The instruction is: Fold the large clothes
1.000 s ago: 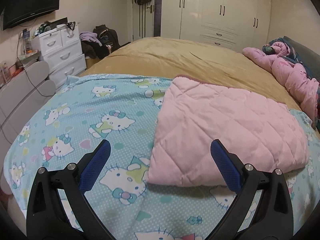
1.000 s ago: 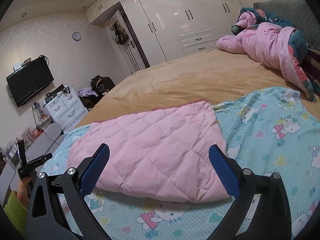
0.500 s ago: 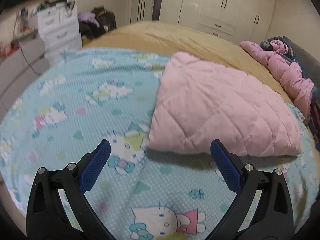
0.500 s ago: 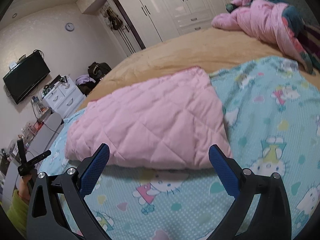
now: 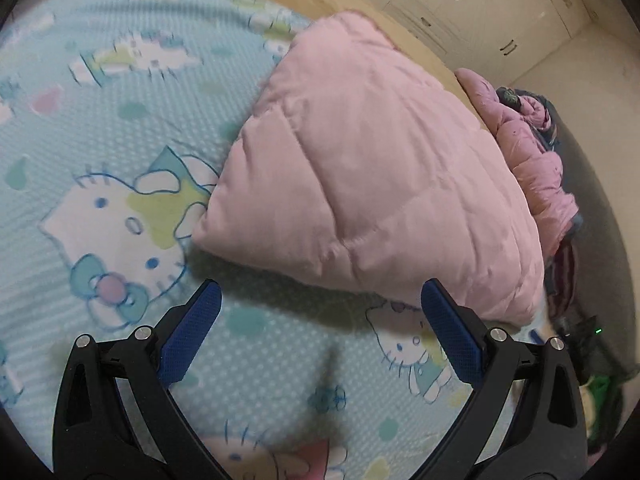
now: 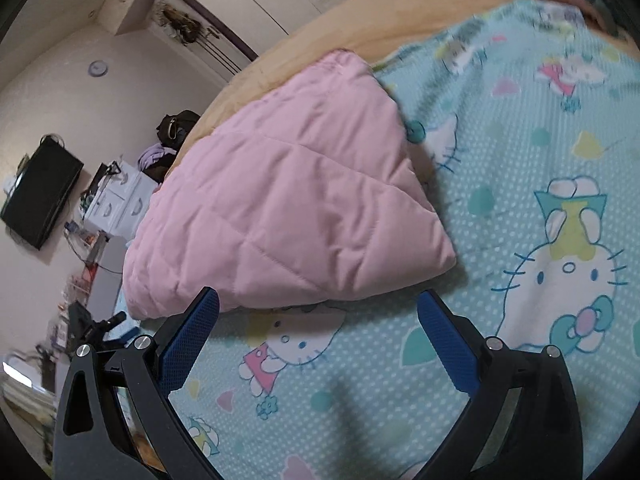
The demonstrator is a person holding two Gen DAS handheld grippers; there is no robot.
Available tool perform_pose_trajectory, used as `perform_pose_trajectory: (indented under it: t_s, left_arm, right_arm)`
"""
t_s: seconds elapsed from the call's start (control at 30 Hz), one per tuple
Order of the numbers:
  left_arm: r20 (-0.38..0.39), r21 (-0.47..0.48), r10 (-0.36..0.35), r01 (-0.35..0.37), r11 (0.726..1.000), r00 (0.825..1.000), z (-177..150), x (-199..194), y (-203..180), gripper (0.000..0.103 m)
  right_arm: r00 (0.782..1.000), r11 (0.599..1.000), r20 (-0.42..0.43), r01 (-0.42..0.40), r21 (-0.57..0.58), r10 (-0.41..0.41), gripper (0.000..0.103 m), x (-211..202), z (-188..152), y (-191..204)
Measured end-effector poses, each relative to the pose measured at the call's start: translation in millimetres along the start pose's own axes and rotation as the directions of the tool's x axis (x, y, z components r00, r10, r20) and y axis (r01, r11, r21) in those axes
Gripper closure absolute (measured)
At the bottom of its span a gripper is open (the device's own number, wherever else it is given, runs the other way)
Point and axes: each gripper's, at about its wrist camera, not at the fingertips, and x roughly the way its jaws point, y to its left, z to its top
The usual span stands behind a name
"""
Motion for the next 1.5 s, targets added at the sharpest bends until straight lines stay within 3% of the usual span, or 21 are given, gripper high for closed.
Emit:
perform_pose_trajectory:
  t_s: [0.07, 0.3, 0.37, 0.43, 0.47, 0.57, 0.67, 0.77, 0.97, 1.07, 1.17, 1.23, 1.27, 1.3, 1.5]
  left_arm:
    - [0.008, -0.015, 0.008, -0.008, 1.0, 1.0, 9.9, 4.5, 5.2, 0.009]
    - [0.019, -0.106, -0.076, 0.078, 0.991, 0.997, 50.0, 15.2, 23.8, 0.008]
    - [0.003, -0.105, -0.081, 0.081, 0.991, 0.997, 54.5, 20.0, 22.1, 0.008]
    - [-0.006, -0.087, -0.079, 0.078, 0.993, 0.997, 59.0, 22.5, 19.1, 0.008]
    - [-0.011, -0.08, -0.08, 0.079, 0.994, 0.997, 62.0, 22.6, 21.3, 0.008]
    - [-0.021, -0.08, -0.102, 0.1, 0.992, 0.995, 67.3, 28.0, 22.4, 0.008]
    - [-0.024, -0.09, -0.12, 0.117, 0.989, 0.993, 72.2, 37.3, 24.6, 0.008]
    - [-0.025, -0.094, -0.134, 0.131, 0.987, 0.991, 75.5, 42.7, 25.4, 0.008]
    - [-0.033, -0.081, -0.132, 0.129, 0.988, 0.991, 86.8, 53.8, 18.6, 0.008]
    - [-0.032, -0.074, -0.132, 0.129, 0.989, 0.991, 92.5, 60.9, 12.9, 0.008]
    - [-0.032, -0.058, -0.1, 0.098, 0.993, 0.994, 95.3, 68.1, 3.7, 0.008]
    - [-0.032, -0.03, -0.078, 0.077, 0.997, 0.996, 96.8, 70.0, -5.0, 0.014]
    - [-0.03, -0.012, -0.08, 0.08, 0.997, 0.996, 96.7, 68.1, -6.1, 0.028]
    - [-0.03, 0.01, -0.072, 0.072, 0.997, 0.997, 96.5, 67.2, -12.3, 0.034]
    - [-0.004, 0.136, 0.028, -0.027, 0.99, 1.0, 95.5, 56.5, -40.5, 0.058]
  right_arm:
    - [1.0, 0.999, -0.012, -0.024, 0.036, 0.024, 0.004, 6.9, 9.6, -8.3]
    - [0.987, 0.971, -0.081, -0.12, 0.208, 0.139, 0.004, 30.7, 44.3, -37.9]
    - [0.986, 0.972, -0.114, -0.091, 0.217, 0.118, 0.004, 26.8, 48.4, -39.9]
    - [0.995, 0.986, -0.103, 0.031, 0.162, -0.015, 0.004, 12.8, 52.4, -39.3]
    - [0.997, 0.988, -0.076, 0.029, 0.151, -0.018, 0.004, 4.5, 55.5, -42.9]
    - [0.998, 0.977, -0.066, -0.009, 0.213, 0.024, 0.004, 5.8, 66.7, -62.6]
    - [0.981, 0.961, -0.121, -0.117, 0.252, 0.151, 0.004, 30.9, 73.3, -71.2]
    - [0.967, 0.972, -0.185, -0.14, 0.187, 0.175, 0.004, 54.5, 82.4, -60.5]
    - [0.94, 0.951, -0.194, -0.244, 0.19, 0.28, 0.004, 79.5, 108.6, -52.7]
    - [0.933, 0.957, -0.223, -0.257, 0.135, 0.283, 0.005, 93.5, 109.6, -32.2]
    - [0.949, 0.977, -0.234, -0.206, 0.046, 0.211, 0.005, 97.2, 108.2, -14.4]
    - [0.95, 0.977, -0.228, -0.208, 0.042, 0.212, 0.009, 92.4, 106.8, -15.6]
    - [0.952, 0.978, -0.222, -0.209, 0.026, 0.209, 0.012, 87.8, 105.7, -15.1]
    - [0.955, 0.978, -0.216, -0.206, 0.014, 0.205, 0.018, 87.7, 105.4, -11.1]
    - [0.973, 0.979, -0.157, -0.183, -0.089, 0.168, 0.041, 63.4, 101.1, 12.5]
